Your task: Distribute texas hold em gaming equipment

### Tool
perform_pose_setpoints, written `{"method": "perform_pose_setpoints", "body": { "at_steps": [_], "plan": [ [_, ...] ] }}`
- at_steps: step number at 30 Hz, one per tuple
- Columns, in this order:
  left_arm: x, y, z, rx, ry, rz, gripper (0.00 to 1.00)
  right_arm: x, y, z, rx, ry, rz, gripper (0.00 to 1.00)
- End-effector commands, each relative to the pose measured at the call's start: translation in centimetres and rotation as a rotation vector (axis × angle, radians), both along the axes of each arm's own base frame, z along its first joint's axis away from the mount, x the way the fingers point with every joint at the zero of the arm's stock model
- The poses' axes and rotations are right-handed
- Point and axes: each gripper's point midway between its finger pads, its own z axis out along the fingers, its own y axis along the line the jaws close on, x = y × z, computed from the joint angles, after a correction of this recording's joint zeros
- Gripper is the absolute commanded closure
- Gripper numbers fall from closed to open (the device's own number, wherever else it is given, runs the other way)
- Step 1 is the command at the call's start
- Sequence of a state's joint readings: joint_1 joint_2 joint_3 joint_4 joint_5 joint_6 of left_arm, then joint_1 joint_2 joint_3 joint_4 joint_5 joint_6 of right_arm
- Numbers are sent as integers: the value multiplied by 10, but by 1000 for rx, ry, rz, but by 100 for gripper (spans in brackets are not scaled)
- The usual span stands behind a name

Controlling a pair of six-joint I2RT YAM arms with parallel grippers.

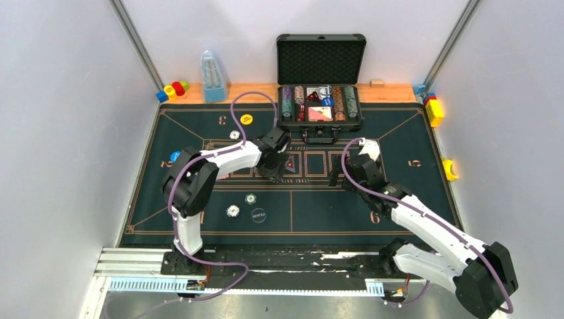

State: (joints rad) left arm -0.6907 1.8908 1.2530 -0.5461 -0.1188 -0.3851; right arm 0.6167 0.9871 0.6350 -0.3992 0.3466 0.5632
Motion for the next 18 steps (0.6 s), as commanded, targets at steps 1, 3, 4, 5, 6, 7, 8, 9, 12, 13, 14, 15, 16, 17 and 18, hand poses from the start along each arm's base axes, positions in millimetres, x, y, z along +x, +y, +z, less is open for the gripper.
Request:
{"method": "perform_pose_setpoints", "body": {
  "at_steps": [1,3,4,5,6,7,8,9,12,13,14,15,16,17,18],
  "plan": [
    [4,-16,-14,-35,8,-16,37,5,3,9,22,-39,0,0],
    [-1,-13,-16,-33,18,-15,39,5,3,9,22,-38,2,0],
    [-4,-11,-19,-29,29,-16,42,5,3,9,23,-37,3,0],
    [-7,-12,-22,-34,40,-19,43,5,3,9,23,-37,2,0],
    [-9,-11,-24,-36,48,-17,45,5,3,9,24,-37,3,0],
    [-11,-11,-27,-40,57,-18,47,5,3,9,23,-37,3,0],
    [-12,-12,-29,-44,60,-16,49,5,3,9,22,-37,2,0],
    [-12,-12,-30,-45,66,-15,52,5,3,9,23,-38,1,0],
    [-12,-15,-30,-50,69,-9,64,5,3,9,24,-41,0,0],
    [-11,-16,-29,-55,67,-8,67,5,3,10,25,-41,-1,0],
    [-10,-16,-27,-59,63,-6,72,5,3,10,25,-42,-1,0],
    [-8,-16,-23,-61,49,-1,75,5,2,10,26,-42,-1,0],
    [-7,-15,-20,-59,42,7,82,5,3,10,27,-43,-1,0],
    [-4,-14,-14,-55,18,18,86,5,2,10,27,-43,-2,0],
    [0,-11,-5,-52,-10,39,95,5,2,10,26,-44,-2,0]
  ]
}}
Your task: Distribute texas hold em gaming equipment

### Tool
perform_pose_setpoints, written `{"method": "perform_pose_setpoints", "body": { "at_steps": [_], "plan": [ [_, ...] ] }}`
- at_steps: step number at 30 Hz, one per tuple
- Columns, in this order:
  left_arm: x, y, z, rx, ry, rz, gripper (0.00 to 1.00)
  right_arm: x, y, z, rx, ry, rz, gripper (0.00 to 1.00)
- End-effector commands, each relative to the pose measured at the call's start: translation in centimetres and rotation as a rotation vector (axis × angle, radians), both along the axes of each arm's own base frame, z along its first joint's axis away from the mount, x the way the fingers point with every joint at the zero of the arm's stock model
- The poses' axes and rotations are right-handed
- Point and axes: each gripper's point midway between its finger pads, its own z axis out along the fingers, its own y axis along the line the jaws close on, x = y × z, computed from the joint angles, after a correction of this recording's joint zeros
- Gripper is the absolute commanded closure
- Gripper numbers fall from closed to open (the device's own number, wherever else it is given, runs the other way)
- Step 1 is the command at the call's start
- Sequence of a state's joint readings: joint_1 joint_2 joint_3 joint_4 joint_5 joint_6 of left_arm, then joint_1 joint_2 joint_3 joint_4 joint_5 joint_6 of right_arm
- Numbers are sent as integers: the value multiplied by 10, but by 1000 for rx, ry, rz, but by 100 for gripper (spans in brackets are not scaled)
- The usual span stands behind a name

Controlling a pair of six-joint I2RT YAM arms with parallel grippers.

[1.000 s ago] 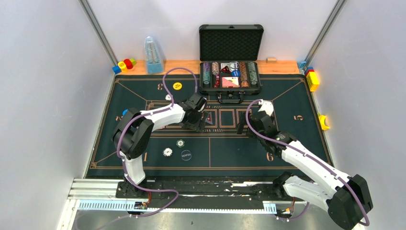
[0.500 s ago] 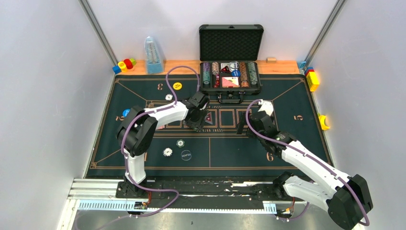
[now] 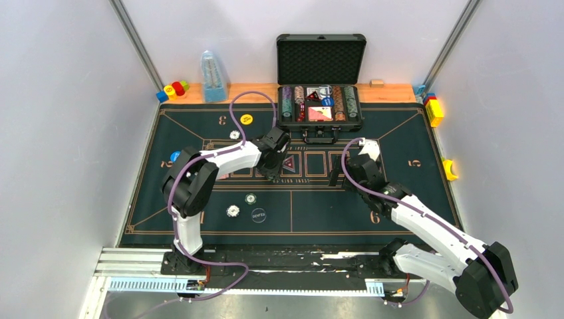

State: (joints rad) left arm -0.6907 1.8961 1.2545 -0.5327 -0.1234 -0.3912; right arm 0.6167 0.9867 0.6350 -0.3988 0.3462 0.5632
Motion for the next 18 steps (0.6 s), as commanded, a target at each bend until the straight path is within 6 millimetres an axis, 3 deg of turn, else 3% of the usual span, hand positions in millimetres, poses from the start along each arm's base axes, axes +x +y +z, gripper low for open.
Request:
{"method": "perform_pose_setpoints", "body": {
  "at_steps": [1,8,15,18],
  "plan": [
    [0,-9,0,-50,-18,46,100,5,2,11,27,-45,-3,0],
    [24,-6,48,-86,-180,103,100,5,1,11,26,-48,-7,0],
    [41,5,68,-36,-261,138,100,6,1,11,25,-49,-9,0],
    [56,19,70,-25,-271,189,100,6,1,10,24,-48,-7,0]
  ]
}}
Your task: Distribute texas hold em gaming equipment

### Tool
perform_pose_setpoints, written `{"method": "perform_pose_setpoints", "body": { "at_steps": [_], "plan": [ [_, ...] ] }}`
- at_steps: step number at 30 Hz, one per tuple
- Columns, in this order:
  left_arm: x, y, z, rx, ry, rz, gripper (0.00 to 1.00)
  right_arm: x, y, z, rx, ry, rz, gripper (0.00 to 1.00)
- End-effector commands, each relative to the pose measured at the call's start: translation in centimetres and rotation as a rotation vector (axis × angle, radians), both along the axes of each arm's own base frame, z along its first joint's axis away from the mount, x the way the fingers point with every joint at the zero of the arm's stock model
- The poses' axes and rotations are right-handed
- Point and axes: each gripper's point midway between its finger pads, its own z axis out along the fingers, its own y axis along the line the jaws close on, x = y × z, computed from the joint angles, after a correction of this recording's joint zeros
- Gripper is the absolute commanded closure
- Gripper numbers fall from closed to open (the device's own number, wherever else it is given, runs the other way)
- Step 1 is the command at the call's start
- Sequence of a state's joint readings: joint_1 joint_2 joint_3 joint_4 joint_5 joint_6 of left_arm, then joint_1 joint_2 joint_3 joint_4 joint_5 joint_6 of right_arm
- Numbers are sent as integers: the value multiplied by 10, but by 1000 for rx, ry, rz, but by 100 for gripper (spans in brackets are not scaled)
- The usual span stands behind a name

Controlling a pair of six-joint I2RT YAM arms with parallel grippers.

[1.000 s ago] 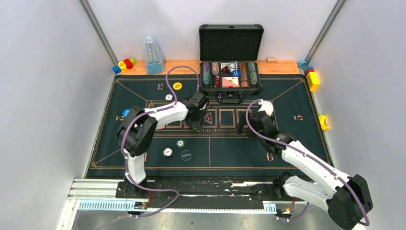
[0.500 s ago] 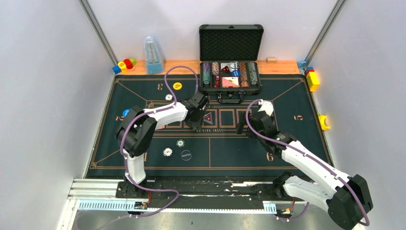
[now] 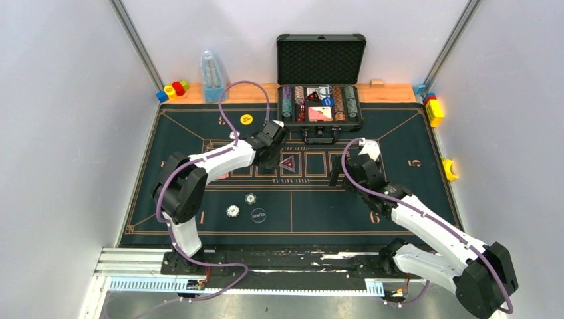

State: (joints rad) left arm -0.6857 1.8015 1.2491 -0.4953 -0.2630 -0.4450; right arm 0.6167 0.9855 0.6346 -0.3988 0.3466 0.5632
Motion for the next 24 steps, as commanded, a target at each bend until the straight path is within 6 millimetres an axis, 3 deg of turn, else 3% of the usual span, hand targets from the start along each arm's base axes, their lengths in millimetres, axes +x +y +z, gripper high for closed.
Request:
{"method": "perform_pose_setpoints", "body": {
  "at_steps": [1,7,12,13,14,18,24],
  "plan": [
    [39,19,31,-21,-107,106,100,6,2,10,24,-47,-6,0],
    [92,52,36,-101,-126,217,100,7,0,8,12,-44,-13,0],
    [128,63,35,-108,-142,246,100,8,-2,6,1,-42,-21,0],
    [131,68,25,-87,-125,260,100,8,-2,6,-1,-41,-21,0],
    [137,69,30,-84,-132,263,100,8,-2,6,-4,-41,-23,0],
    [153,78,15,-80,-104,285,100,9,-3,5,-7,-39,-25,0],
    [165,84,-8,-39,-63,296,100,9,-3,3,-14,-36,-29,0]
  ]
}}
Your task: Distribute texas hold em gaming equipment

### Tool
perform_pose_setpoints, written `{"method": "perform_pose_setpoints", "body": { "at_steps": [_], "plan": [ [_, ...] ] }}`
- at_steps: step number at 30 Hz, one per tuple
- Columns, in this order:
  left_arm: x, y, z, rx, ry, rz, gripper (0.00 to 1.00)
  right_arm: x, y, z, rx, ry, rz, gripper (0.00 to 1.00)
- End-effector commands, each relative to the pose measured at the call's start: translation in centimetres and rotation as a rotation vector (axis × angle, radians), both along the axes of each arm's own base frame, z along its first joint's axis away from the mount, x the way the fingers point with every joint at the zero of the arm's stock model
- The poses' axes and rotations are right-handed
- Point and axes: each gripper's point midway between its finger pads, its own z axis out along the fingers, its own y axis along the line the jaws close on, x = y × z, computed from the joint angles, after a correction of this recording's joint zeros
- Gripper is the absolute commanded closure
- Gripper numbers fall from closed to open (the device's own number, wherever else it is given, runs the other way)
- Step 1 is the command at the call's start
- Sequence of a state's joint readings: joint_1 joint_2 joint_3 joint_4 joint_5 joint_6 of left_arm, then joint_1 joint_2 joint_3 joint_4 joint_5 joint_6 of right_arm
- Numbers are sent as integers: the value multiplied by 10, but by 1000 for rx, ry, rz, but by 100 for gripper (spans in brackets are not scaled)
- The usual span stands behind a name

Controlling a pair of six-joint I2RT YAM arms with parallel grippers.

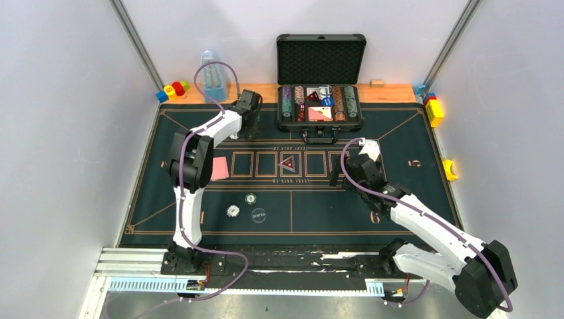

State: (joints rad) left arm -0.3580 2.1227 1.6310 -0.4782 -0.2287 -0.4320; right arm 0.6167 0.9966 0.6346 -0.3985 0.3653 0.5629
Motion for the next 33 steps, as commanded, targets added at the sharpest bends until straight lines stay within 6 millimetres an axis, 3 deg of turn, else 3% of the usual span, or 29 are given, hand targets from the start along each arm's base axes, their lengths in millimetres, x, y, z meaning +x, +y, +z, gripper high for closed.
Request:
{"method": "perform_pose_setpoints", "body": {
  "at_steps": [1,4,6,7,11,15,16,17,20,21,22,23,24,25,26,27,28,29,30,31,33],
  "plan": [
    [16,3,3,21,-3,-3,96,7,0,5,2,-36,-14,0],
    [17,1,-5,22,24,-8,82,7,0,6,2,-38,-12,0],
    [17,-1,-3,11,27,-9,67,7,0,6,3,-39,-12,0],
    [17,-2,-2,4,25,-11,53,7,0,7,4,-40,-13,0],
    [16,-4,16,-14,0,-15,21,7,0,9,10,-46,-10,0],
    [5,-10,43,-57,-22,-41,2,6,0,14,21,-57,-8,0],
    [2,-12,58,-74,-44,-49,1,6,0,15,26,-61,-6,0],
    [-6,-15,61,-75,-42,-59,0,5,1,16,30,-62,-2,0],
    [-28,-17,102,-91,-109,-74,0,4,3,20,42,-71,11,0],
    [-43,-17,114,-97,-125,-80,0,3,3,21,46,-72,14,0],
    [-58,-12,108,-90,-104,-68,0,3,4,21,49,-72,20,0],
    [-70,-11,129,-110,-145,-69,0,2,5,21,52,-70,24,0],
    [-87,-6,115,-112,-110,-51,0,2,6,22,56,-71,25,0],
    [-99,-1,132,-134,-147,-41,0,2,6,23,60,-73,24,0],
    [-117,6,113,-133,-101,-9,0,2,5,23,62,-76,24,0],
    [-129,14,124,-144,-134,12,0,2,5,25,64,-82,24,0],
    [-145,24,108,-130,-102,38,0,1,5,25,66,-83,25,0],
    [-153,34,117,-119,-136,71,0,1,5,25,67,-87,26,0],
    [-167,44,106,-99,-107,102,0,1,5,26,70,-90,29,0],
    [-173,53,114,-98,-132,128,0,1,6,26,73,-93,30,0],
    [-184,67,110,-97,-125,165,0,1,6,28,77,-98,33,0]
  ]
}}
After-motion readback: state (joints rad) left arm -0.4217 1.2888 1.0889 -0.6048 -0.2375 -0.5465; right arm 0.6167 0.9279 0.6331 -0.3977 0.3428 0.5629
